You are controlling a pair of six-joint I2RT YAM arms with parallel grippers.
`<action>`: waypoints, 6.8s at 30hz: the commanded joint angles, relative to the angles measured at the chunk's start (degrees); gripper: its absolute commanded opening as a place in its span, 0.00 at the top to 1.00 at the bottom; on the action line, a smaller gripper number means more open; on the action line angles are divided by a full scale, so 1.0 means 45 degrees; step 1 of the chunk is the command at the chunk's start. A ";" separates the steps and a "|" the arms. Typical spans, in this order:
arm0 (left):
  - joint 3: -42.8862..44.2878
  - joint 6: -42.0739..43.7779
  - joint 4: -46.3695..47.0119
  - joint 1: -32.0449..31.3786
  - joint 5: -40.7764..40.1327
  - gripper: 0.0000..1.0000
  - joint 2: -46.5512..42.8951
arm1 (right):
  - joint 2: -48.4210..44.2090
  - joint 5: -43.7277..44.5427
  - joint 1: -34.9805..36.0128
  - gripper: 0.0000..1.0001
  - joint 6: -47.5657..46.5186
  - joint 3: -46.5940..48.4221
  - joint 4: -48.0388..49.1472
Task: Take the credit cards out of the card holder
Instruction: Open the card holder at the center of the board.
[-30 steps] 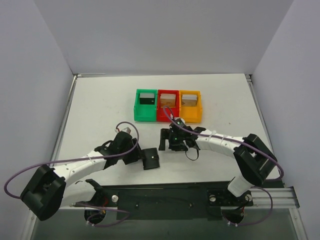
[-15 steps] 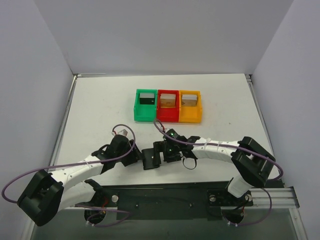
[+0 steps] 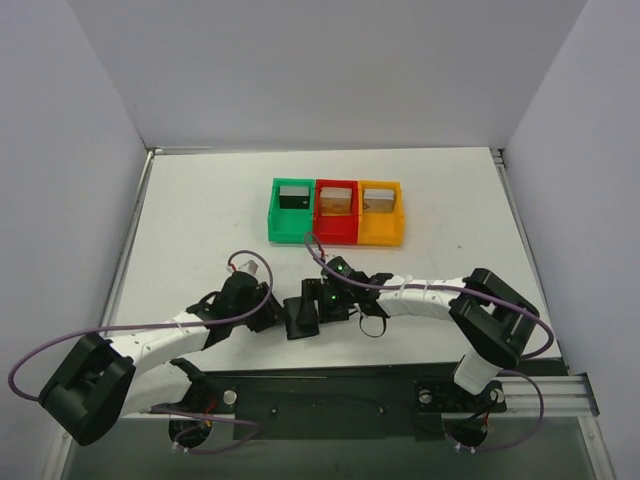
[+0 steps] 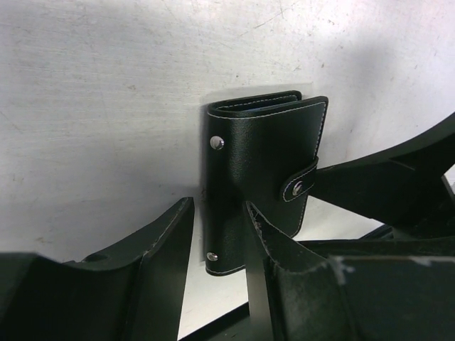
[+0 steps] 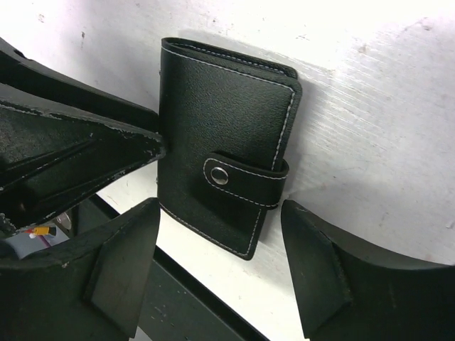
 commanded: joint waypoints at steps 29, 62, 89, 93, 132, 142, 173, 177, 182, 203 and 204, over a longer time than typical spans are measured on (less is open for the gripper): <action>-0.0644 -0.0594 0.2402 -0.0011 0.0536 0.56 -0.0272 | -0.0336 -0.0076 0.0232 1.00 0.0567 -0.1322 0.0690; -0.2226 -0.0556 0.4454 0.0438 0.2080 0.15 -0.1642 | -0.2465 0.0527 0.0232 0.66 0.0098 -0.2415 -0.0052; -0.1309 -0.0711 0.5801 -0.1632 0.1122 0.38 0.1016 | -0.1625 0.0002 0.0036 0.45 0.0684 -0.2650 0.1061; -0.1367 -0.0750 0.5977 -0.1808 0.1025 0.41 0.1016 | -0.1547 -0.0076 0.0036 0.52 0.0723 -0.2689 0.1217; -0.2265 -0.0183 0.4041 0.0789 0.2350 0.08 -0.4513 | -0.5395 -0.1658 -0.0569 1.00 -0.0117 -0.2631 0.0455; -0.2343 -0.0632 0.7480 0.0438 0.3973 0.09 -0.3066 | -0.5590 -0.1951 -0.0511 1.00 -0.0214 -0.2025 0.0124; -0.2187 -0.0125 0.6916 0.0086 0.3720 0.09 -0.3535 | -0.5962 -0.2693 -0.0433 1.00 -0.0351 -0.1771 0.0592; -0.2382 -0.0319 0.7770 0.0086 0.3972 0.12 -0.3224 | -0.5825 -0.2869 -0.0355 1.00 -0.0351 -0.1713 0.0729; -0.2227 -0.0613 0.9295 0.0028 0.4851 0.26 -0.2618 | -0.5766 -0.3103 -0.0276 1.00 -0.0273 -0.1713 0.1100; -0.1506 -0.0692 0.7079 -0.0012 0.3840 1.00 -0.4080 | -0.6918 -0.0432 -0.0082 0.45 -0.0956 -0.0933 -0.1728; -0.1310 -0.0556 0.6027 -0.0012 0.3644 1.00 -0.4140 | -0.7054 0.0345 0.0112 0.44 -0.1169 -0.0545 -0.2447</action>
